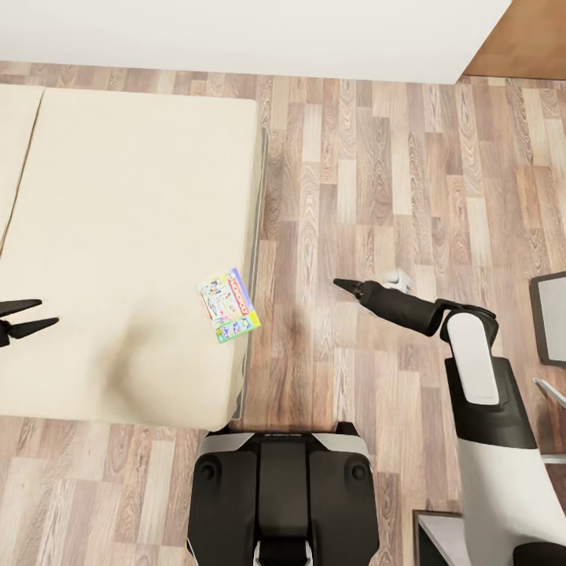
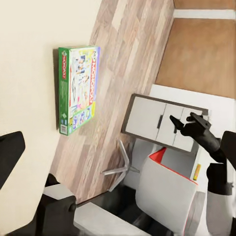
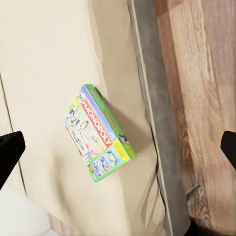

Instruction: Put all the toys in the child's room - the three board games (two on the bed and one on the table), the two jigsaw puzzles on the table, and the tennis ball on the table - inside the toy box on the table in the child's room.

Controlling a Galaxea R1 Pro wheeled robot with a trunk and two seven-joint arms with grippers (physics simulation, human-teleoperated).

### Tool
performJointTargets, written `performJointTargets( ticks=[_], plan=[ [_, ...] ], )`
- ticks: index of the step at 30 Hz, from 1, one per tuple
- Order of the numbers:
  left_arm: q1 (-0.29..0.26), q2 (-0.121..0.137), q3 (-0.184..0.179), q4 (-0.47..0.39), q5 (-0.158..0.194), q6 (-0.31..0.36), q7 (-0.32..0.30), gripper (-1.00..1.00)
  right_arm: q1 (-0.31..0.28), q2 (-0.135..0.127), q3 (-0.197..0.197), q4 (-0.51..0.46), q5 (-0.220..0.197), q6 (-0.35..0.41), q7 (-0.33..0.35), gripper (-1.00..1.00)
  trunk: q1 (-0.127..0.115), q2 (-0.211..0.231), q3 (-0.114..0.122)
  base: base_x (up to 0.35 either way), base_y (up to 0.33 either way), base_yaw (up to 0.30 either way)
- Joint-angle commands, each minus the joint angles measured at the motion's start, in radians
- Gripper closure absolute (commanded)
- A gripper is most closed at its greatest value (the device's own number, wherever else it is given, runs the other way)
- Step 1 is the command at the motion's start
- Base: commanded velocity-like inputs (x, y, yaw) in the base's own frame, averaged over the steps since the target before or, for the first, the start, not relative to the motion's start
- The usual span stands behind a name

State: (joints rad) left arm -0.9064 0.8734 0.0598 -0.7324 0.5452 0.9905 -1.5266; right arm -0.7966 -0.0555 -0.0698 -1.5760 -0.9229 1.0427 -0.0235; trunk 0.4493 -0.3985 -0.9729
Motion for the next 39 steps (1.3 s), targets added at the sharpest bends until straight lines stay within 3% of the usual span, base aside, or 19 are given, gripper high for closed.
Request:
performJointTargets(
  ticks=[1, 5, 13, 29, 39],
  plan=[
    [0.011, 0.012, -0.001, 0.001, -0.003, 0.002, -0.022, -1.00, 0.017, 0.000, -0.010, -0.002, -0.005, 0.005, -0.002, -1.00, 0.001, -0.001, 0.000, 0.000, 0.000, 0.000],
    [0.028, 0.030, -0.002, 0.013, -0.009, -0.018, -0.044, -1.00, 0.078, -0.001, -0.033, -0.005, -0.007, 0.005, 0.000, -1.00, 0.001, -0.001, 0.006, 0.000, 0.000, 0.000],
    [0.035, 0.036, -0.003, 0.086, -0.034, -0.091, -0.044, -1.00, 0.156, -0.002, -0.063, -0.005, -0.006, 0.005, 0.028, -1.00, 0.001, -0.001, 0.018, 0.000, 0.000, 0.000],
    [0.071, 0.029, -0.003, 0.154, -0.037, -0.147, -0.044, -1.00, 0.323, -0.003, -0.100, -0.017, -0.003, 0.005, 0.110, -1.00, 0.001, -0.001, 0.044, 0.000, 0.000, 0.000],
    [0.113, 0.014, -0.009, 0.160, -0.037, -0.176, -0.044, -1.00, 0.432, -0.003, -0.103, -0.018, 0.004, 0.003, 0.118, -1.00, 0.001, -0.001, 0.061, 0.000, 0.000, 0.000]
  ],
)
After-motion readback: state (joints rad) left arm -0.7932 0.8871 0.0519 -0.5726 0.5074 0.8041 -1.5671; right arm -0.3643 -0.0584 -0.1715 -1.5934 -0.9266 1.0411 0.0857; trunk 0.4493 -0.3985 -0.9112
